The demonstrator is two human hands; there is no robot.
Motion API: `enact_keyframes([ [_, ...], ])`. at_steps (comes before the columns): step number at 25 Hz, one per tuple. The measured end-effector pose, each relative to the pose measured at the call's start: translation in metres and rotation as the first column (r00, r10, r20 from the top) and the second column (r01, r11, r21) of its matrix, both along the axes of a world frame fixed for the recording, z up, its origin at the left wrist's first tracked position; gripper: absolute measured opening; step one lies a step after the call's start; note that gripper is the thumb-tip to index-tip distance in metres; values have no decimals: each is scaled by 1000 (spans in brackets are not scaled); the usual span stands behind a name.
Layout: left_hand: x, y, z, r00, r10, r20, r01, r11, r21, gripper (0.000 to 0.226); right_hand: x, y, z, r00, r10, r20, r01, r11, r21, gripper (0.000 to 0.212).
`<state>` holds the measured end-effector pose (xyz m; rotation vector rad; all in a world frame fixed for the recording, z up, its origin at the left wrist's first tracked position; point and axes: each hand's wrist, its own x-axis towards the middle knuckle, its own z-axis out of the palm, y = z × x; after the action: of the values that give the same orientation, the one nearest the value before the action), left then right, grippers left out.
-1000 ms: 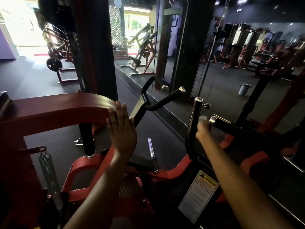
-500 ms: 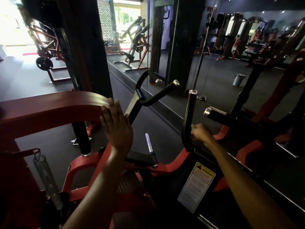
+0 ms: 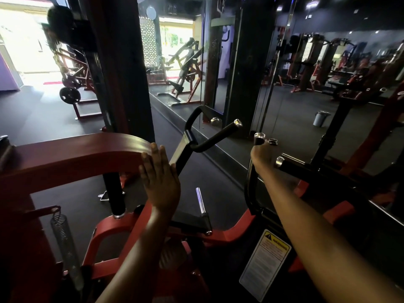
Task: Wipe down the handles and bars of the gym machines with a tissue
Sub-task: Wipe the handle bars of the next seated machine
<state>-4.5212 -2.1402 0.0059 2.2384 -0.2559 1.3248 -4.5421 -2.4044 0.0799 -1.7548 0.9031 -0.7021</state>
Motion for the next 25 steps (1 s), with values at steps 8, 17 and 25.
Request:
enact_keyframes([
  [8, 6, -3, -5, 999, 37, 11, -37, 999, 3, 55, 16, -38, -64, 988, 121, 97, -136, 974, 179, 42],
  [17, 4, -4, -3, 997, 62, 35, -63, 998, 16, 57, -67, -5, -68, 966, 183, -183, -197, 979, -60, 29],
  [25, -1, 2, -2, 999, -43, -14, 43, 999, 6, 58, -3, -22, 25, 902, 120, -414, -428, 356, -830, 23],
])
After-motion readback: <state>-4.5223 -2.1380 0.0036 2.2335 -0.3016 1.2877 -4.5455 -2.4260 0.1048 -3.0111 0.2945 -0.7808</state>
